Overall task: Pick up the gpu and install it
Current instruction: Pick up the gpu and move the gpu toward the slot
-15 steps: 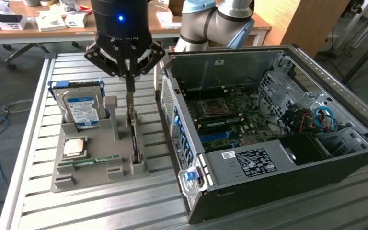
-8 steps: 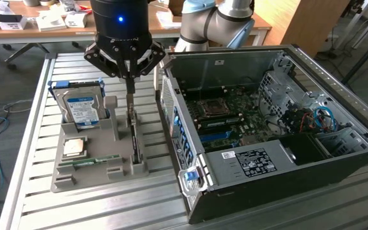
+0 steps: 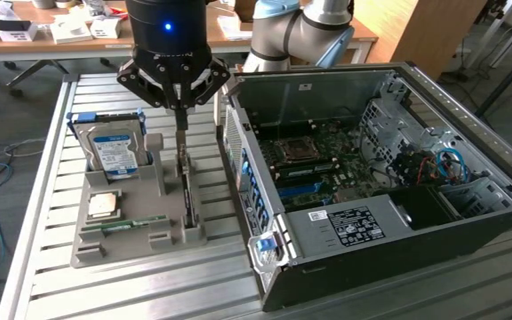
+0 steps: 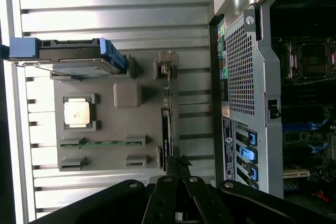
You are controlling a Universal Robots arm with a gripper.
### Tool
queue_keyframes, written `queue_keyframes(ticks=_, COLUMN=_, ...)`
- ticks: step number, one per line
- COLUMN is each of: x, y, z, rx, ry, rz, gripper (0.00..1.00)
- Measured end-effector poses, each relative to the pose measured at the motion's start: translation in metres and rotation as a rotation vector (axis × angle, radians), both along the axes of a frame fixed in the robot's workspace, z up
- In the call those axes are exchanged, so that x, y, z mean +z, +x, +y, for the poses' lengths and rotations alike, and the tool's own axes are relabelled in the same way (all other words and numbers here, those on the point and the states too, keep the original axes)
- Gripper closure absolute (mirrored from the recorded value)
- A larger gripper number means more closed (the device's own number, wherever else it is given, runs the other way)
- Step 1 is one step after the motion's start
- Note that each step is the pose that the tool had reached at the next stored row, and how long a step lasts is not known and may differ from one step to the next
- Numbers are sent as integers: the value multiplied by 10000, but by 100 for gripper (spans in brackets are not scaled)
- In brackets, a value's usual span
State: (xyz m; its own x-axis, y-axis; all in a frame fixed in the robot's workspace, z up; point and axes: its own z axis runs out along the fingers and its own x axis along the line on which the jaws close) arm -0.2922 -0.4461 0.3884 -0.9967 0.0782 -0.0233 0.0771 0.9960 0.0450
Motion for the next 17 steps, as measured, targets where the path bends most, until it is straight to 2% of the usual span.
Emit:
queue_keyframes(ticks=3, x=0, y=0, z=0, rx=0, ry=0, rz=0, gripper=89)
queue_keyframes(ticks=4, x=0, y=0, z=0, rx=0, ry=0, rz=-1, gripper=83)
queue_keyframes(ticks=6, x=0, y=0, z=0, rx=0, ry=0, rz=-1, gripper=83)
queue_keyframes(ticks=9, x=0, y=0, z=0, rx=0, ry=0, rz=0, gripper=65)
queue_keyframes(ticks=12, x=0, y=0, z=0, rx=0, ry=0, rz=-1, gripper=59)
queue_keyframes(ticks=13, x=0, y=0, z=0, rx=0, ry=0, rz=-1, gripper=53)
queue_keyframes(ticks=17, x=0, y=0, z=0, rx=0, ry=0, rz=0, gripper=53)
